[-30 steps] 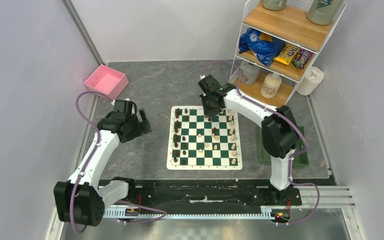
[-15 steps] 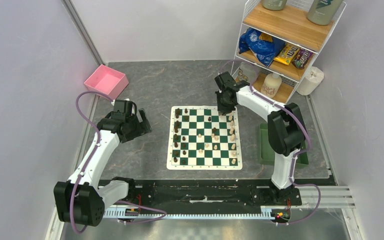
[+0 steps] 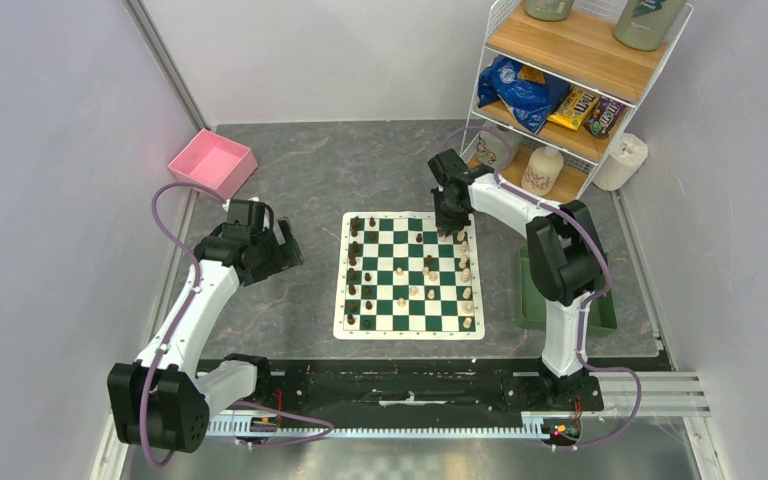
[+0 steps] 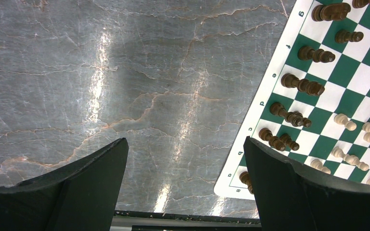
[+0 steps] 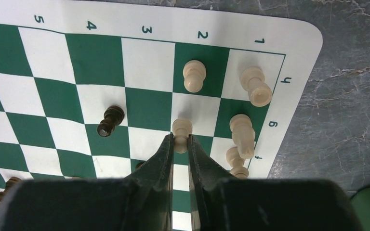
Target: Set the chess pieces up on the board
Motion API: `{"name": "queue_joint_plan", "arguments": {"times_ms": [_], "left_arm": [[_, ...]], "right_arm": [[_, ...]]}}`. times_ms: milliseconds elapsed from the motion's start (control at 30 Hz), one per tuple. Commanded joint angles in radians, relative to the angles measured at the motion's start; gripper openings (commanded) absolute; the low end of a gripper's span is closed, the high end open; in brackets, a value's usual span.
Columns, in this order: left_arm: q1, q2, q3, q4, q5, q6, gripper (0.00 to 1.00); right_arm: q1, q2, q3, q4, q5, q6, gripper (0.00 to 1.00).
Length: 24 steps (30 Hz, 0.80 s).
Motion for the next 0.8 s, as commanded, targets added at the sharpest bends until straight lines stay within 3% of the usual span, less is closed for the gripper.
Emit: {"name": "queue_joint_plan", "arguments": {"times_ms": [0,500,767], "left_arm": [[0.004,-0.001,0.037,0.002,-0.004,0.018,0.97],[0.004,-0.002,0.037,0.002,-0.004,0.018,0.97],[0.004,0.000,0.037,0.002,-0.003,0.018,0.97]], "right_arm": [[-0.004,0.014,0.002,0.024,0.030,0.000,0.16],[-0.006,0.035,0.003,0.029,0.056,0.000,0.17],[-0.006,0.008,0.010,0.029,0.029,-0.013,0.32]]}}
